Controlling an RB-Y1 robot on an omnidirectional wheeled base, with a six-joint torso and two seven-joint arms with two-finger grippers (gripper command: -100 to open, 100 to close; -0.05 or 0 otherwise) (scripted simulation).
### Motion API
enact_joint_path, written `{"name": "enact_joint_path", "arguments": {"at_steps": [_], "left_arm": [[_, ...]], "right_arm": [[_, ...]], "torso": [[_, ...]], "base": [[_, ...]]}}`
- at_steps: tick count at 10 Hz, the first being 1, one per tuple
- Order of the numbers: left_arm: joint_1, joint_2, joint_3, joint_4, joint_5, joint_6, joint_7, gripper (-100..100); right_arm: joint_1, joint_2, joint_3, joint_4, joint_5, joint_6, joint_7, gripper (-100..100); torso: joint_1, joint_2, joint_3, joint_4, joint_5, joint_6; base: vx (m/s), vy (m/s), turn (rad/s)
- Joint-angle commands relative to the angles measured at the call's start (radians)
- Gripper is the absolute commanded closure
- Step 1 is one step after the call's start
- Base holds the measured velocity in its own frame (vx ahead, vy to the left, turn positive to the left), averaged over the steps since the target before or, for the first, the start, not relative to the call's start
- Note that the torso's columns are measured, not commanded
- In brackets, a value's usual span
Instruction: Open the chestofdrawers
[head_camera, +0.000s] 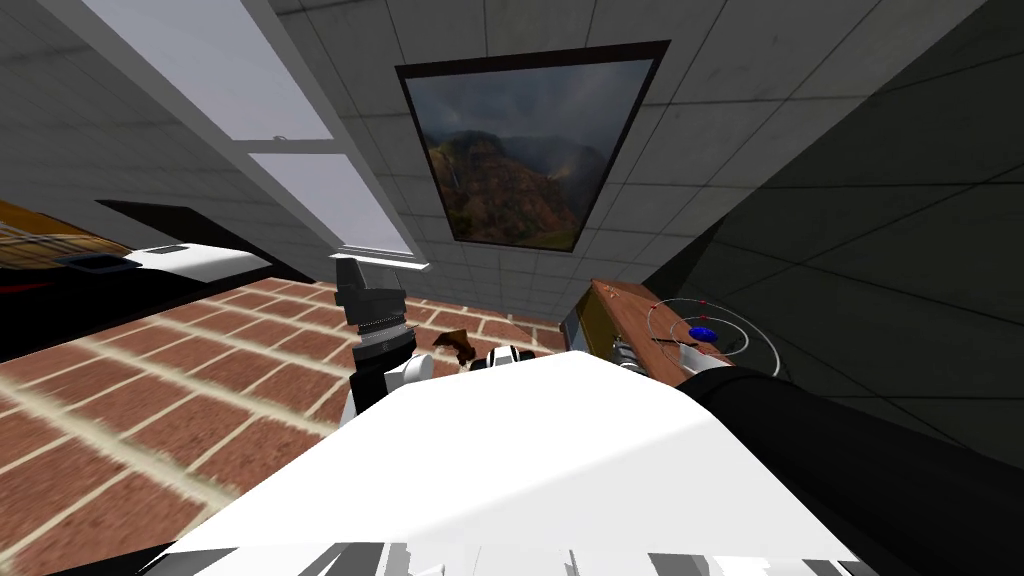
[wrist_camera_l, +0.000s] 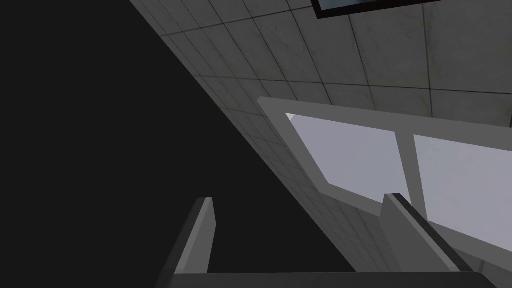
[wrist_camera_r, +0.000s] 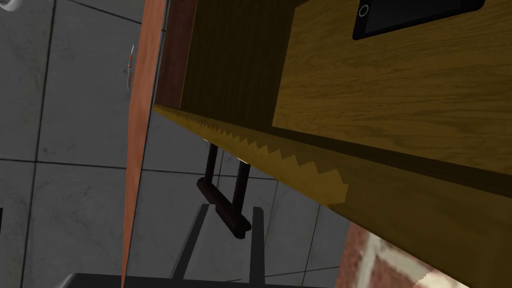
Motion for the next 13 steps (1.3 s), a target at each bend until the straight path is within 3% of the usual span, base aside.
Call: {"name": "enact_joint_path", "arguments": {"at_steps": [1, 5, 8, 9, 11, 13], "left_arm": [[0.0, 0.0, 0.0, 0.0, 0.0, 0.0, 0.0, 0], [0.0, 0.0, 0.0, 0.0, 0.0, 0.0, 0.0, 0], [0.0, 0.0, 0.0, 0.0, 0.0, 0.0, 0.0, 0], [0.0, 0.0, 0.0, 0.0, 0.0, 0.0, 0.0, 0], [0.0, 0.0, 0.0, 0.0, 0.0, 0.0, 0.0, 0], [0.0, 0.0, 0.0, 0.0, 0.0, 0.0, 0.0, 0]], "right_arm": [[0.018, 0.007, 0.006, -0.014, -0.001, -0.006, 0.005, 100], [0.029, 0.014, 0.007, -0.034, 0.003, -0.004, 0.01, 100], [0.038, 0.024, 0.012, -0.047, 0.007, 0.0, 0.016, 100], [0.065, 0.001, -0.011, -0.077, 0.002, -0.013, 0.001, -100], [0.1, -0.015, -0.032, -0.111, -0.01, -0.029, -0.005, -100], [0.151, -0.041, -0.062, -0.162, -0.027, -0.052, -0.014, -100]], "torso": [[0.0, -0.001, -0.002, 0.0, 0.002, 0.001], [-0.008, 0.006, 0.001, 0.003, 0.006, 0.0], [0.0, 0.003, -0.001, 0.001, 0.005, 0.003], [-0.001, 0.002, -0.001, 0.001, 0.004, 0.002], [-0.011, 0.006, 0.001, 0.004, 0.005, 0.001], [-0.003, 0.003, 0.0, 0.003, 0.006, -0.001]], "base": [[0.114, 0.172, -0.033], [0.048, 0.155, -0.005], [0.078, 0.181, -0.017], [0.044, 0.081, -0.071], [0.002, 0.006, -0.018], [0.01, 0.011, -0.039]]}}
